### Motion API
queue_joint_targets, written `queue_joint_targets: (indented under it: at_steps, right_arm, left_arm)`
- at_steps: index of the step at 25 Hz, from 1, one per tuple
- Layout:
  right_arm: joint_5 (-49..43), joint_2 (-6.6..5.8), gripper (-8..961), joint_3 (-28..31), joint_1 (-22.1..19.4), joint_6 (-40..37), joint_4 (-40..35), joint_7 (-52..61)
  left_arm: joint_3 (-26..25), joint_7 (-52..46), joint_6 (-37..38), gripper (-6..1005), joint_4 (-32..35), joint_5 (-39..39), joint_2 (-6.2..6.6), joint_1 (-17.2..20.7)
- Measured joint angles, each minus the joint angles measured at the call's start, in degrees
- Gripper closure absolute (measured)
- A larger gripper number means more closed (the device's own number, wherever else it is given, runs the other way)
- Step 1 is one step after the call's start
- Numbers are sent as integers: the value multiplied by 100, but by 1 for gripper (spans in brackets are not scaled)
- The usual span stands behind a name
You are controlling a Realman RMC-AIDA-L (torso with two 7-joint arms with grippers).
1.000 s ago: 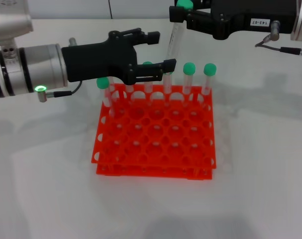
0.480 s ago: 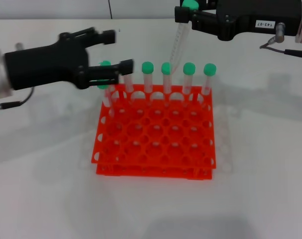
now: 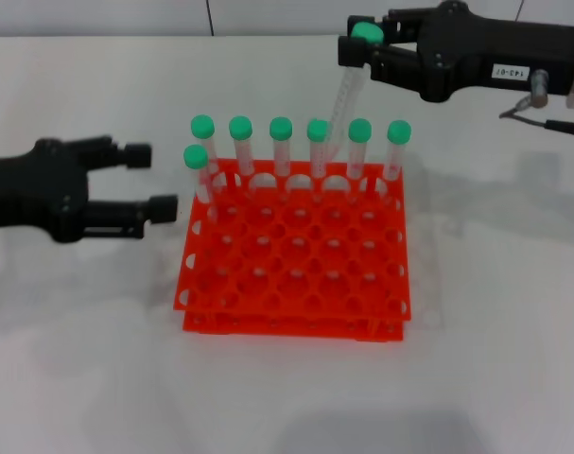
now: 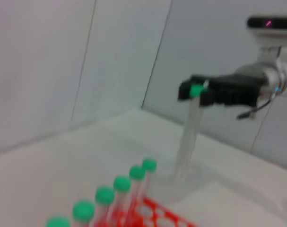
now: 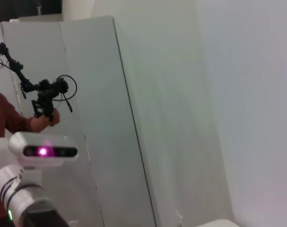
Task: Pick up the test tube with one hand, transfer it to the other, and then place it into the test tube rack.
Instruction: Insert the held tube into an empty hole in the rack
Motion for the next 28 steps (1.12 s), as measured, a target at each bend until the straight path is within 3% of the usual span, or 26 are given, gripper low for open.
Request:
queue_joint_targets:
  at_steps: [15, 28]
  right_arm:
    - [251, 22, 688, -587, -180, 273, -1, -113]
    - [802, 33, 688, -1279, -168, 712, 170, -372]
  left_arm:
    - [-990, -275, 174, 124, 4, 2158, -31, 113]
    - [-800, -82, -23, 124, -173, 2581, -71, -174]
